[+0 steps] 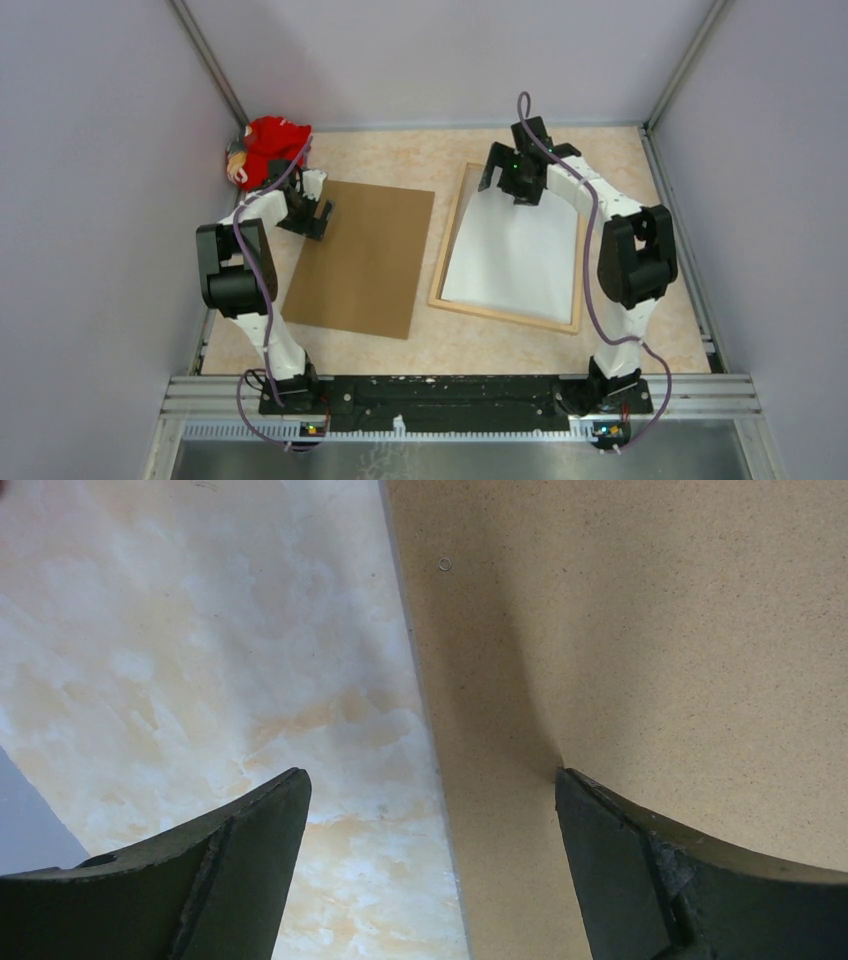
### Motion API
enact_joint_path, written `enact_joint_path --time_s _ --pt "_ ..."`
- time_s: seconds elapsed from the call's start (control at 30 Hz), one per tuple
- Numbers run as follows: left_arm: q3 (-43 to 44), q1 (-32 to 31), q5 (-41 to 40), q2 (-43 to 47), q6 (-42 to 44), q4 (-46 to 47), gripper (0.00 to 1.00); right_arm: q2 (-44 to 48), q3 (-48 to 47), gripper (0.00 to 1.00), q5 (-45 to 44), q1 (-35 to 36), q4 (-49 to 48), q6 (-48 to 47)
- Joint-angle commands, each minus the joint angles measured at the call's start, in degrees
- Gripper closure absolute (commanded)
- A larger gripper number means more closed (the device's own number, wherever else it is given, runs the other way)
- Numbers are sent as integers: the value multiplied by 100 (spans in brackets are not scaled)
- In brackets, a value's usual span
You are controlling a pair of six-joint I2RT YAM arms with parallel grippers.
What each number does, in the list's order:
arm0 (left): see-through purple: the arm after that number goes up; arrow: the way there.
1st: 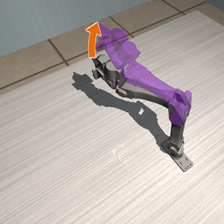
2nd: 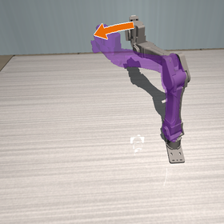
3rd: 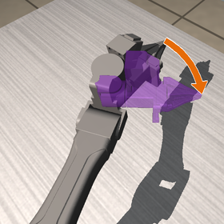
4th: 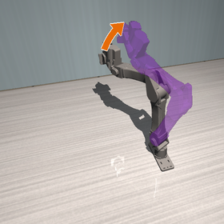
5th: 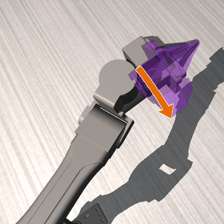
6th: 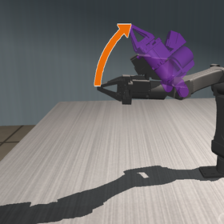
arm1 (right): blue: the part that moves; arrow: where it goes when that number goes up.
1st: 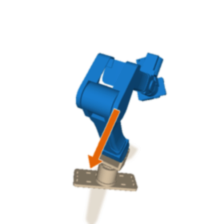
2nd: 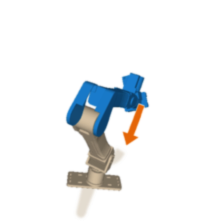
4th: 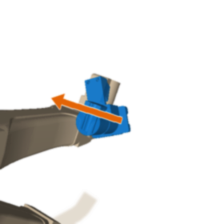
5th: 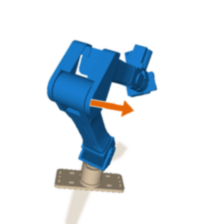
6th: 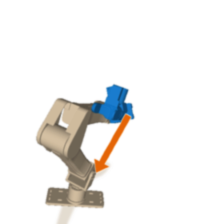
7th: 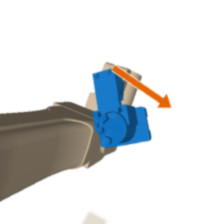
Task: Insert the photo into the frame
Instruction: Turn over the photo from the photo frame.
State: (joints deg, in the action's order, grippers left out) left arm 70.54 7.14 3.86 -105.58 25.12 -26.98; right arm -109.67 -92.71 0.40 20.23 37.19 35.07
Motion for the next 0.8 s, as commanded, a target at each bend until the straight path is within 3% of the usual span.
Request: enact_joint_path --time_s 0.0,0.3,0.57,0.67,0.77 --pt "-1 31 106 272 26 18 1 360 226 1 730 -249 -673 -130" --pt "-23 38 91 284 45 28 1 730 1000 1 1271 -538 -1557 131" --pt "-21 39 105 260 45 19 1 798 1018 1 788 -1091 -1429 123" --pt "-17 41 112 257 50 18 1 707 945 6 413 -1341 -1474 39" --pt "-14 38 123 261 45 -15 1 471 773 18 154 -1487 -1471 -32"
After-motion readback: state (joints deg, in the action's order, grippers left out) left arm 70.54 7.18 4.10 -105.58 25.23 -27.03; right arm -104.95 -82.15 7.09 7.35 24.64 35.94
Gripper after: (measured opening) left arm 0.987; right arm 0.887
